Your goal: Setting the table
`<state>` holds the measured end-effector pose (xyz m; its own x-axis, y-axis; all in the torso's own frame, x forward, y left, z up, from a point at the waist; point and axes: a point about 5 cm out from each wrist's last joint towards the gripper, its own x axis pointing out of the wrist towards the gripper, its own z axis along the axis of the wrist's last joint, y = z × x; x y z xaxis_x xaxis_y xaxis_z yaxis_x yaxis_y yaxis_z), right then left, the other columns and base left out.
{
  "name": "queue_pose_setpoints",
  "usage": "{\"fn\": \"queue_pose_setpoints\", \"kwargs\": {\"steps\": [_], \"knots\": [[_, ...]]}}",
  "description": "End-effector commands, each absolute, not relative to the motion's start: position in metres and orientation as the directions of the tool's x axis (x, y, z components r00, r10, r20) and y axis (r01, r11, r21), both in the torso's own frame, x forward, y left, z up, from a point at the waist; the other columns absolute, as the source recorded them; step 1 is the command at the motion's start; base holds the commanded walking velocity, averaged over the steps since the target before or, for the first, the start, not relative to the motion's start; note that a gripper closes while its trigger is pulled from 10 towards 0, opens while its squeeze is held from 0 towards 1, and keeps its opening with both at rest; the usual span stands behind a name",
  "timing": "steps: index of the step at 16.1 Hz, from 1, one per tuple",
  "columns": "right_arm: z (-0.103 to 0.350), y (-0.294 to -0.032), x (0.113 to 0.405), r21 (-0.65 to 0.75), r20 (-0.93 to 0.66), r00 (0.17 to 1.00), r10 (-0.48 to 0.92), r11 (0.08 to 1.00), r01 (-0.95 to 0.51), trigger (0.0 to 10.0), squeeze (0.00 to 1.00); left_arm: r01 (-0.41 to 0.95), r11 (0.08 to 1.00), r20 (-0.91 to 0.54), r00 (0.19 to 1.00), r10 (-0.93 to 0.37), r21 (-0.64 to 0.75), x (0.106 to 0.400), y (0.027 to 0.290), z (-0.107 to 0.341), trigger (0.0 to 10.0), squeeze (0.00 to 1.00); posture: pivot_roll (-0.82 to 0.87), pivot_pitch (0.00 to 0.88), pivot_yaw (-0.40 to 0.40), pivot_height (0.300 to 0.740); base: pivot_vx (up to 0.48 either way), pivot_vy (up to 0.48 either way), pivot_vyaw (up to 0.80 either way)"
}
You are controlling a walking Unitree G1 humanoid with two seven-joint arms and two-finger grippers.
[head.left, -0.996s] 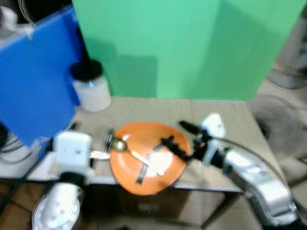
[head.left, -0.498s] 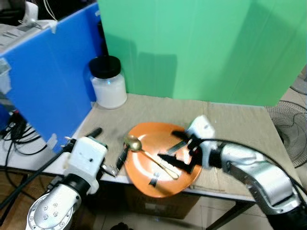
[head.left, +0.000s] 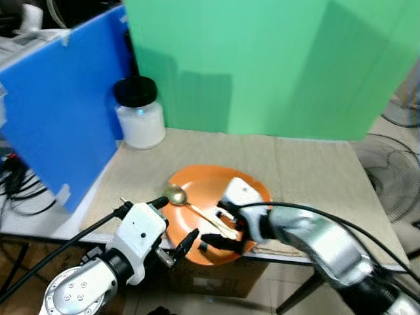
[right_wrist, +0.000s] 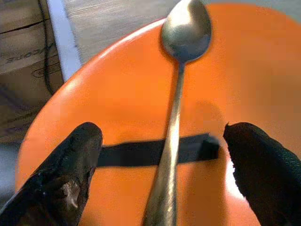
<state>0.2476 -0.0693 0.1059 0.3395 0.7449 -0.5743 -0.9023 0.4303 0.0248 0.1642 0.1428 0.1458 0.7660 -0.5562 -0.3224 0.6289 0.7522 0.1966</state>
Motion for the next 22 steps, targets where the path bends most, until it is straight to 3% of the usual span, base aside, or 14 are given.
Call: {"fn": "queue_pose_setpoints", "kwargs": {"steps": [1, 2, 4, 5, 7, 9, 10, 22], "knots": [[0.102, -0.067, 0.252, 0.009, -0.601, 0.355, 0.716, 0.45, -0.893, 10.0, 0.0, 0.647, 0.737, -0.325, 0.752, -0.573, 0.197, 0.162, 0.141, 0.149, 10.0, 0.0, -0.06, 0.01, -0.017, 0.74, 0.0, 0.0, 0.0], [0.098, -0.061, 0.254, 0.016, -0.602, 0.359, 0.713, 0.46, -0.888, 10.0, 0.0, 0.658, 0.729, -0.34, 0.74, -0.581, 0.188, 0.16, 0.142, 0.148, 10.0, 0.0, -0.06, 0.009, -0.018, 0.74, 0.0, 0.0, 0.0], [0.096, -0.052, 0.255, 0.043, -0.595, 0.356, 0.72, 0.471, -0.881, 8.9, 0.0, 0.677, 0.716, -0.365, 0.719, -0.592, 0.174, 0.157, 0.141, 0.146, 10.0, 0.0, -0.06, 0.008, -0.021, 0.74, 0.0, 0.0, 0.0], [0.093, -0.048, 0.255, 0.036, -0.601, 0.348, 0.719, 0.46, -0.887, 5.0, 0.0, 0.681, 0.712, -0.373, 0.713, -0.594, 0.168, 0.155, 0.141, 0.144, 10.0, 0.0, -0.06, 0.008, -0.024, 0.74, 0.0, 0.0, 0.0], [0.092, -0.043, 0.255, 0.029, -0.602, 0.341, 0.722, 0.447, -0.894, 4.2, 0.0, 0.684, 0.71, -0.378, 0.709, -0.595, 0.165, 0.154, 0.14, 0.144, 10.0, 0.0, -0.06, 0.007, -0.026, 0.74, 0.0, 0.0, 0.0], [0.089, -0.035, 0.258, 0.01, -0.609, 0.336, 0.719, 0.431, -0.902, 0.7, 0.0, 0.69, 0.706, -0.389, 0.701, -0.598, 0.158, 0.152, 0.14, 0.143, 10.0, 0.0, -0.05, 0.005, -0.034, 0.74, 0.0, 0.0, 0.0], [0.088, -0.034, 0.26, 0.011, -0.61, 0.337, 0.717, 0.433, -0.901, 0.0, 0.0, 0.693, 0.704, -0.394, 0.697, -0.6, 0.155, 0.151, 0.14, 0.142, 10.0, 0.0, -0.05, 0.004, -0.036, 0.74, 0.0, 0.0, 0.0], [0.079, -0.038, 0.272, 0.058, -0.632, 0.344, 0.695, 0.485, -0.873, 0.0, 0.0, 0.691, 0.706, -0.405, 0.697, -0.592, 0.156, 0.151, 0.141, 0.142, 10.0, 0.0, -0.04, 0.002, -0.037, 0.74, 0.0, 0.0, 0.0]]}}
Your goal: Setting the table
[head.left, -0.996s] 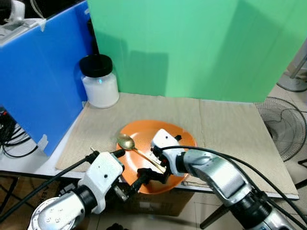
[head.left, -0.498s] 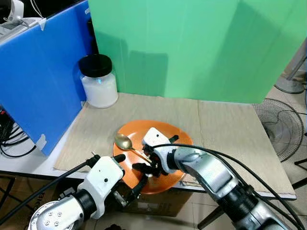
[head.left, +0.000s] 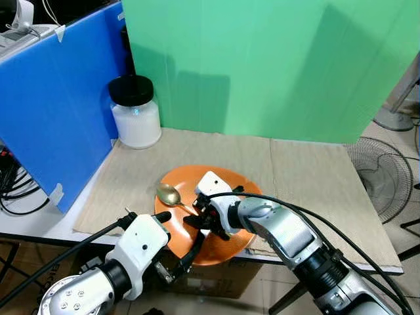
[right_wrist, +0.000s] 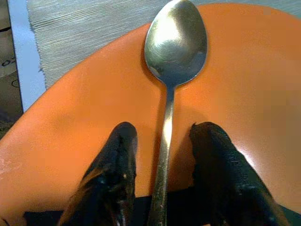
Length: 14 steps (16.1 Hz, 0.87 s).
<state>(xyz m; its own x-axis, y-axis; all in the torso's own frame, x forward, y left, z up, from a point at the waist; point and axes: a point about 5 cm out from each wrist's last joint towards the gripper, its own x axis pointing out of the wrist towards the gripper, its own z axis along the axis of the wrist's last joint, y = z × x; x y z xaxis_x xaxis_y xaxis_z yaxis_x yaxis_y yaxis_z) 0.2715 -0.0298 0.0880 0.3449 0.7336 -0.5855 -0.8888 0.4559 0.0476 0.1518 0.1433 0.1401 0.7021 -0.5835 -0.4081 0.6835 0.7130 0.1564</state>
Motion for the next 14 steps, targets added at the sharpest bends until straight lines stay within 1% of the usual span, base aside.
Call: {"fn": "queue_pose_setpoints", "kwargs": {"steps": [1, 10, 14], "knots": [[0.0778, -0.0379, 0.2731, 0.062, -0.633, 0.344, 0.693, 0.489, -0.87, 0.0, 0.0, 0.692, 0.705, -0.406, 0.696, -0.593, 0.156, 0.1509, 0.1413, 0.142, 10.0, 0.0, -0.05, 0.001, -0.036, 0.74, 0.0, 0.0, 0.0], [0.0726, -0.0399, 0.2771, 0.075, -0.645, 0.348, 0.68, 0.51, -0.857, 0.0, 0.0, 0.695, 0.7, -0.411, 0.693, -0.592, 0.164, 0.1531, 0.1421, 0.1418, 10.0, 0.0, -0.05, 0.001, -0.025, 0.74, 0.0, 0.0, 0.0], [0.0759, -0.0423, 0.2825, 0.079, -0.621, 0.394, 0.677, 0.555, -0.828, 0.0, 0.0, 0.688, 0.701, -0.405, 0.704, -0.584, 0.184, 0.1563, 0.1442, 0.1428, 10.0, 0.0, -0.05, 0.0, -0.019, 0.74, 0.0, 0.0, 0.0]]}}
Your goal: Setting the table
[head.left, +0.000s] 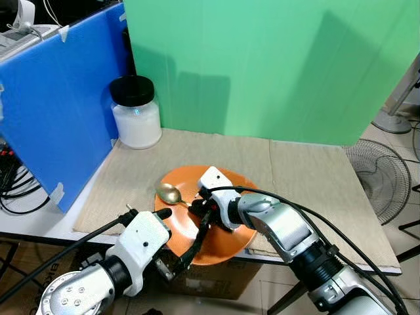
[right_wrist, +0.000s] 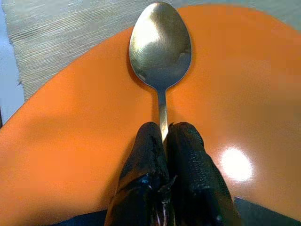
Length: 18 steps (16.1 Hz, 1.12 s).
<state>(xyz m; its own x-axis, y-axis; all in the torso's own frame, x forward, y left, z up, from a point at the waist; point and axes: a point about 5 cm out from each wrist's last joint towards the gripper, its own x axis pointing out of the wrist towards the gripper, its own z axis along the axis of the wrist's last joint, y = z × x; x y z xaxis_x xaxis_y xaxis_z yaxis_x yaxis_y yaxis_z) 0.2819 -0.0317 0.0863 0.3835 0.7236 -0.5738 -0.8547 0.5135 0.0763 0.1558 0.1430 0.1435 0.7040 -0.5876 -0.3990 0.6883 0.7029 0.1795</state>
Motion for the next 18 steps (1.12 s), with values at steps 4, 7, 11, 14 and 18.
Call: {"fn": "queue_pose_setpoints", "kwargs": {"steps": [4, 7, 11, 14, 18], "knots": [[0.09, -0.049, 0.294, 0.135, -0.542, 0.474, 0.694, 0.628, -0.766, 0.0, 0.0, 0.686, 0.7, -0.397, 0.709, -0.583, 0.198, 0.158, 0.145, 0.144, 10.0, 0.0, -0.05, 0.0, -0.009, 0.74, 0.0, 0.0, 0.0], [0.112, -0.063, 0.304, 0.152, -0.446, 0.565, 0.694, 0.681, -0.717, 0.0, 0.0, 0.675, 0.707, -0.378, 0.723, -0.578, 0.211, 0.162, 0.146, 0.148, 10.0, 0.0, -0.04, 0.0, -0.005, 0.74, 0.0, 0.0, 0.0], [0.157, -0.099, 0.293, 0.218, -0.201, 0.663, 0.721, 0.692, -0.688, 10.0, 0.0, 0.54, 0.816, -0.275, 0.832, -0.481, 0.208, 0.174, 0.136, 0.151, 10.0, 0.0, -0.05, 0.0, 0.005, 0.74, 0.0, 0.0, 0.0], [0.174, -0.118, 0.275, 0.202, -0.063, 0.705, 0.707, 0.701, -0.684, 10.0, 0.0, 0.426, 0.882, -0.213, 0.898, -0.385, 0.201, 0.186, 0.13, 0.152, 10.0, 0.0, -0.06, 0.0, 0.017, 0.74, 0.0, 0.0, 0.0], [0.176, -0.131, 0.256, 0.207, -0.023, 0.807, 0.591, 0.792, -0.574, 10.0, 0.0, 0.351, 0.912, -0.132, 0.935, -0.329, 0.213, 0.192, 0.123, 0.159, 10.0, 0.0, -0.07, 0.007, 0.02, 0.74, 0.0, 0.0, -0.78]]}}
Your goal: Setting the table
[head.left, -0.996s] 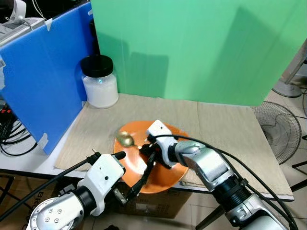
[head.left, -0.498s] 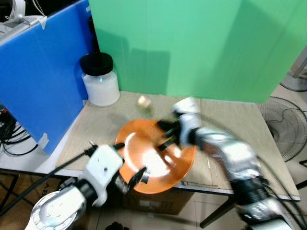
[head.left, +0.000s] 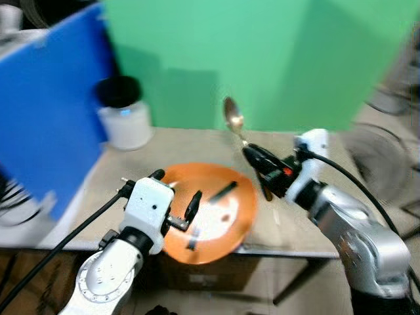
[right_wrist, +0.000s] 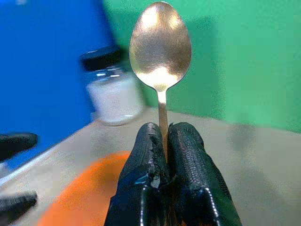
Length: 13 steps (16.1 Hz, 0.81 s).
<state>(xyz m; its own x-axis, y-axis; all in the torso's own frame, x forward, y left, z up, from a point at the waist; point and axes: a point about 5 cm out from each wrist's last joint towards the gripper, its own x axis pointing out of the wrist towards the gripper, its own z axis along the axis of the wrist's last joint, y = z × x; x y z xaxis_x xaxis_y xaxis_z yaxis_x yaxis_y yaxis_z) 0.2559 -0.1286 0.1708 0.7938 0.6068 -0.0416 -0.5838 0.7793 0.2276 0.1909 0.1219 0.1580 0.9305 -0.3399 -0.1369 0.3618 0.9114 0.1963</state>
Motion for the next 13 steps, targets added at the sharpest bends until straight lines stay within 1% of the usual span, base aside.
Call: {"fn": "queue_pose_setpoints", "kwargs": {"steps": [1, 2, 4, 6, 10, 12, 13], "knots": [[0.176, -0.134, 0.253, 0.207, -0.018, 0.829, 0.559, 0.813, -0.544, 10.0, 0.0, 0.311, 0.927, -0.115, 0.949, -0.292, 0.21, 0.194, 0.124, 0.159, 10.0, 0.0, -0.07, 0.012, 0.018, 0.74, 0.0, 0.0, -0.78], [0.176, -0.135, 0.252, 0.202, -0.017, 0.838, 0.546, 0.822, -0.532, 10.0, 0.0, 0.293, 0.932, -0.105, 0.955, -0.276, 0.211, 0.195, 0.125, 0.16, 10.0, 0.0, -0.07, 0.012, 0.018, 0.74, 0.0, 0.0, -0.78], [0.174, -0.14, 0.251, 0.203, -0.024, 0.879, 0.476, 0.863, -0.462, 10.0, 0.0, 0.199, 0.957, -0.059, 0.98, -0.191, 0.211, 0.201, 0.132, 0.164, 10.0, 0.0, -0.07, 0.017, 0.01, 0.74, 0.0, 0.0, -0.79], [0.173, -0.142, 0.251, 0.189, -0.037, 0.896, 0.442, 0.884, -0.428, 10.0, 0.0, 0.131, 0.973, -0.031, 0.991, -0.127, 0.19, 0.206, 0.138, 0.168, 10.0, 0.0, -0.07, 0.023, 0.013, 0.74, 0.0, 0.0, -0.79], [0.167, -0.148, 0.254, 0.137, -0.093, 0.927, 0.362, 0.927, -0.349, 10.0, 0.0, 0.077, 0.978, -0.009, 0.997, -0.077, 0.193, 0.207, 0.142, 0.17, 10.0, 0.0, -0.07, 0.026, 0.019, 0.74, 0.0, 0.0, -0.8], [0.167, -0.147, 0.256, 0.131, -0.096, 0.931, 0.352, 0.932, -0.338, 10.0, 0.0, 0.063, 0.98, -0.003, 0.998, -0.063, 0.188, 0.208, 0.143, 0.17, 10.0, 0.0, -0.07, 0.025, 0.021, 0.74, 0.0, 0.0, -0.8], [0.167, -0.147, 0.257, 0.128, -0.099, 0.932, 0.348, 0.934, -0.335, 10.0, 0.0, 0.063, 0.98, -0.004, 0.998, -0.063, 0.189, 0.209, 0.143, 0.17, 10.0, 0.0, -0.07, 0.024, 0.023, 0.74, 0.0, -0.3, -0.8]]}}
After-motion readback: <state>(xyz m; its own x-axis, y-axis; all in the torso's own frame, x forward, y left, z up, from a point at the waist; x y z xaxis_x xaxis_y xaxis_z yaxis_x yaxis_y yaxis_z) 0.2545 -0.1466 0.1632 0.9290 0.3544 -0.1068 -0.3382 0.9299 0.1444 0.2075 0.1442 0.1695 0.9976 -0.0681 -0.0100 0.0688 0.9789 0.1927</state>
